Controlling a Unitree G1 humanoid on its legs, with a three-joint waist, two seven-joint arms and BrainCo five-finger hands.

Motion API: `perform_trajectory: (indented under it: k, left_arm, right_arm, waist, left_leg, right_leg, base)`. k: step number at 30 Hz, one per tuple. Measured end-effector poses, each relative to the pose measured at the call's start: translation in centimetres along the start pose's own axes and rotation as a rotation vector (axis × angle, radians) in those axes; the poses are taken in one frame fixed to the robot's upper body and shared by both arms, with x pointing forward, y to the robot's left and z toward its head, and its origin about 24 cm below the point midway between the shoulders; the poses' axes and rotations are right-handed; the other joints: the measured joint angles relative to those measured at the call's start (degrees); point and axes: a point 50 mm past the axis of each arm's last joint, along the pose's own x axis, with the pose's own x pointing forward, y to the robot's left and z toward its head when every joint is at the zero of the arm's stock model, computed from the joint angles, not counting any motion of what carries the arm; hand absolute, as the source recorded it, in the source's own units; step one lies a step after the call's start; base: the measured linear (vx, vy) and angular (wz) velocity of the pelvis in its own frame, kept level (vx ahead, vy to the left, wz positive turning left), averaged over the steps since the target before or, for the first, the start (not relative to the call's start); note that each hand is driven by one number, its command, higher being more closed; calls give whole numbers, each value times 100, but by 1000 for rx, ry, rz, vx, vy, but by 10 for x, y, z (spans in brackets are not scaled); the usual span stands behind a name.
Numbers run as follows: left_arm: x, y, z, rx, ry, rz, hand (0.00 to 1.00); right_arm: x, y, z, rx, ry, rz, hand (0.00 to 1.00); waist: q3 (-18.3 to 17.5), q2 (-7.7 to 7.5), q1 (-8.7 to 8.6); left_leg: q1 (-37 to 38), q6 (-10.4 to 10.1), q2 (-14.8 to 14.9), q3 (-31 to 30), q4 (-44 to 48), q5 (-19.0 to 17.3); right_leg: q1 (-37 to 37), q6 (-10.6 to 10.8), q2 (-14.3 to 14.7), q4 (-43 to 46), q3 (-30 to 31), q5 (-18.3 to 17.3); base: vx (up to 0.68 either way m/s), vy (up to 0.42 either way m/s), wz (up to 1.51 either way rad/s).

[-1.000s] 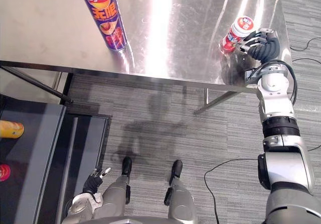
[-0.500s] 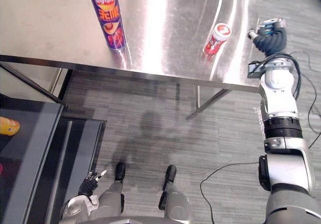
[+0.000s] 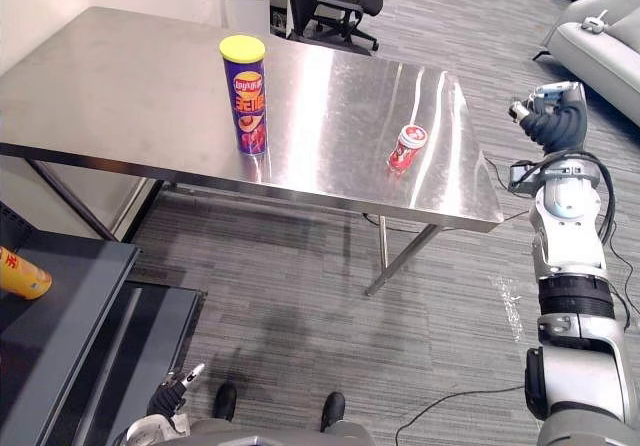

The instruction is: Put the gum and the chips on the shelf.

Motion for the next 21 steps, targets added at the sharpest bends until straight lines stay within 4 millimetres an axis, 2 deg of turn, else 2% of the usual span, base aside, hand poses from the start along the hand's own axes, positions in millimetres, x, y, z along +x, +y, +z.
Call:
perform_trajectory:
  k: [6, 10, 14, 21]
  left_arm:
    - [-1, -3, -4, -4, 17, -10, 0]
    - [-1, -4, -4, 0, 16, -16, 0]
    - [-1, -5, -4, -2, 12, -18, 0]
    - [1, -7, 7, -15, -30, -25, 0]
  right_arm:
    - [-5, -4, -27, -10, 135, 0, 0]
    - [-7, -2, -38, -9, 193, -3, 0]
    - [-4, 14, -41, 20, 210, 24, 0]
    - [12, 34, -24, 55, 174, 51, 0]
  waist:
    - [-72, 122, 49]
    - [-89, 159, 67]
    - [-84, 168, 78]
    - [143, 168, 166]
  left_leg:
    - [-31, -33, 15, 109, -3, -26]
    - [-138, -28, 16, 99, -2, -21]
    - [-250, 6, 9, 12, 5, 2]
    - [-504, 20, -8, -190, 30, 32]
  right_leg:
    - [-84, 0, 9, -8, 85, -35]
    - [-193, 4, 11, -7, 90, -30]
    - [-270, 19, 10, -7, 53, 18]
    - [-399, 20, 7, -6, -143, 26]
  base:
    - [-5, -2, -8]
    - [7, -2, 0]
    - [27, -5, 7]
    - [35, -9, 14]
